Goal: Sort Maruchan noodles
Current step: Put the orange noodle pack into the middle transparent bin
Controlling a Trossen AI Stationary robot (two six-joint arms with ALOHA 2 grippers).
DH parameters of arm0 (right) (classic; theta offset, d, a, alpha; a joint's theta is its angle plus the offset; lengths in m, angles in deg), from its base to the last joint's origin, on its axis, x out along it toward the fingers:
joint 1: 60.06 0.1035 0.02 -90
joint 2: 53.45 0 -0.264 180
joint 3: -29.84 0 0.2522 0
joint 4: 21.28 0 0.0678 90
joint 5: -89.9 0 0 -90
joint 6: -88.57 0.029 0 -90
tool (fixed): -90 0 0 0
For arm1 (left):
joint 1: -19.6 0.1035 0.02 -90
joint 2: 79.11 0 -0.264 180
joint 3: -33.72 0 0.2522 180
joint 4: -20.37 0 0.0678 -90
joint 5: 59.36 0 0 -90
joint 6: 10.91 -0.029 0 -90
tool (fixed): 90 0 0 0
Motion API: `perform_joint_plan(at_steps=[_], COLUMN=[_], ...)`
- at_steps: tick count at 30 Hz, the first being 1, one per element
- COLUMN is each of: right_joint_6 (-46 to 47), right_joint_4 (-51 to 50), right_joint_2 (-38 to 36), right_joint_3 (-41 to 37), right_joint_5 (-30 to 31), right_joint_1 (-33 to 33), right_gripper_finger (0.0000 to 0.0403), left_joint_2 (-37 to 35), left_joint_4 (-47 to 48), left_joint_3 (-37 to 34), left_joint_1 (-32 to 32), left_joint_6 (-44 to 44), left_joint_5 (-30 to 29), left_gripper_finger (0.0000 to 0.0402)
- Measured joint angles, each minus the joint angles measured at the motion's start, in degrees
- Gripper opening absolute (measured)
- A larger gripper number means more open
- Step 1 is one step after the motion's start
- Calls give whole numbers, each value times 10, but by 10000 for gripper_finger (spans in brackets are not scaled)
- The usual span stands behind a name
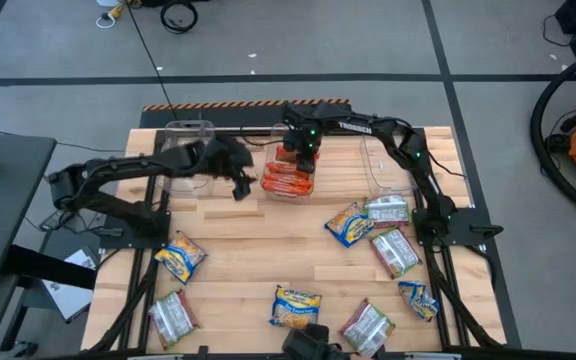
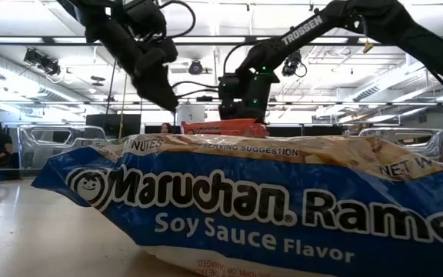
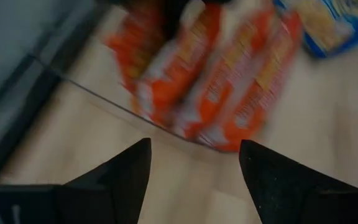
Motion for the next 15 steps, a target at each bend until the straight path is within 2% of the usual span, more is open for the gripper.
perform_joint_plan(at_steps=[3, 9, 12, 15], right_joint_6=[-15, -39, -59, -65], right_joint_4=[4, 10, 10, 9], right_joint_2=[2, 2, 2, 2], right_joint_3=[0, 0, -2, -3], right_joint_5=[-30, -78, -100, -106], right_joint_1=[-5, -5, -3, 0], right_gripper_finger=[133, 133, 133, 133], left_joint_2=[3, 42, 73, 125], left_joint_4=[-38, -207, -256, -325], left_joint_3=[-34, -119, -132, -130], left_joint_1=[-63, -190, -230, -248], left_joint_6=[36, 109, 114, 115], left_joint_5=[-28, -109, -153, -159], left_gripper_finger=[242, 234, 233, 233])
